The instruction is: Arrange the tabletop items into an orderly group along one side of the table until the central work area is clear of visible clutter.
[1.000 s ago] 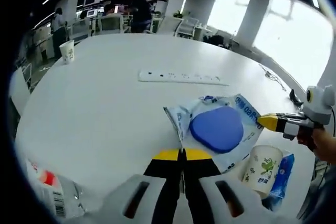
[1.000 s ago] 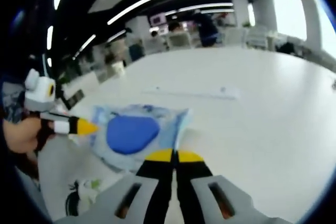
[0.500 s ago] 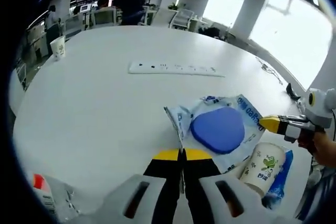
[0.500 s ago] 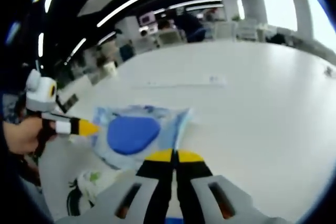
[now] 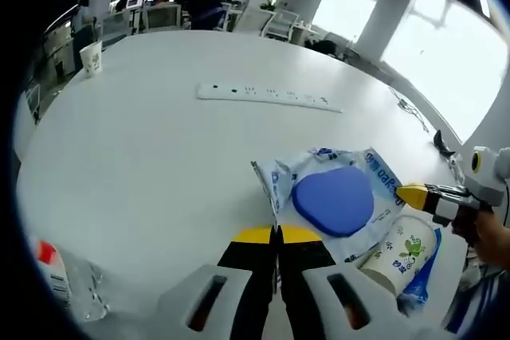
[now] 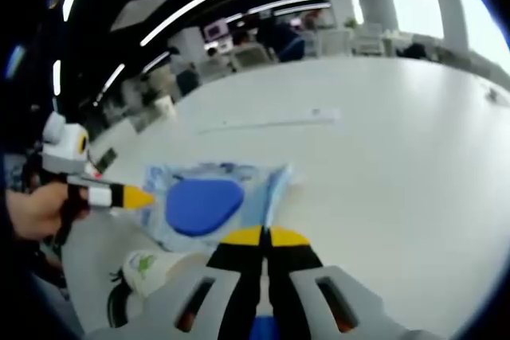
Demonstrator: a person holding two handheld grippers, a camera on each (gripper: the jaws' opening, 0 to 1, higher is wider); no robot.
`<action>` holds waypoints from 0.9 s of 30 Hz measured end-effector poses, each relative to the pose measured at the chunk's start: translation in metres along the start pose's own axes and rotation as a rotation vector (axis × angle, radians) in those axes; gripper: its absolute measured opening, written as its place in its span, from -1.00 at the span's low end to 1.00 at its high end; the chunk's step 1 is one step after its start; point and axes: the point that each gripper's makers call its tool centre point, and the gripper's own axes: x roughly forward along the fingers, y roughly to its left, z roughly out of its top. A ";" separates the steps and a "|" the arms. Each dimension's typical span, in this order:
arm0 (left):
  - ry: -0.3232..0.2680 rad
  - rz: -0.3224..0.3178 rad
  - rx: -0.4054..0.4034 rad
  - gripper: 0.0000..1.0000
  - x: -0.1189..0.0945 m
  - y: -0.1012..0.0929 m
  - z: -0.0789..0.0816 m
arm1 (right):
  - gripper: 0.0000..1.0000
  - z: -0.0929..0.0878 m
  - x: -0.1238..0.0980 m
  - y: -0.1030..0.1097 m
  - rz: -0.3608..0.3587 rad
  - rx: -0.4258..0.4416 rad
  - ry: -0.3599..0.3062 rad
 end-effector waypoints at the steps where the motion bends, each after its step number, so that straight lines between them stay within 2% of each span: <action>1: 0.003 -0.002 -0.002 -1.00 0.000 0.000 -0.001 | -1.00 -0.001 0.000 0.000 -0.002 0.003 0.002; 6: 0.016 -0.002 -0.039 -1.00 0.001 0.001 -0.004 | -1.00 -0.005 -0.001 -0.001 -0.005 0.034 0.002; 15: 0.022 0.001 -0.055 -1.00 0.003 0.001 -0.005 | -1.00 -0.010 -0.002 -0.002 -0.017 0.077 -0.006; 27: 0.025 -0.006 -0.117 -1.00 0.006 0.003 -0.007 | -1.00 -0.018 -0.006 -0.004 -0.029 0.182 -0.036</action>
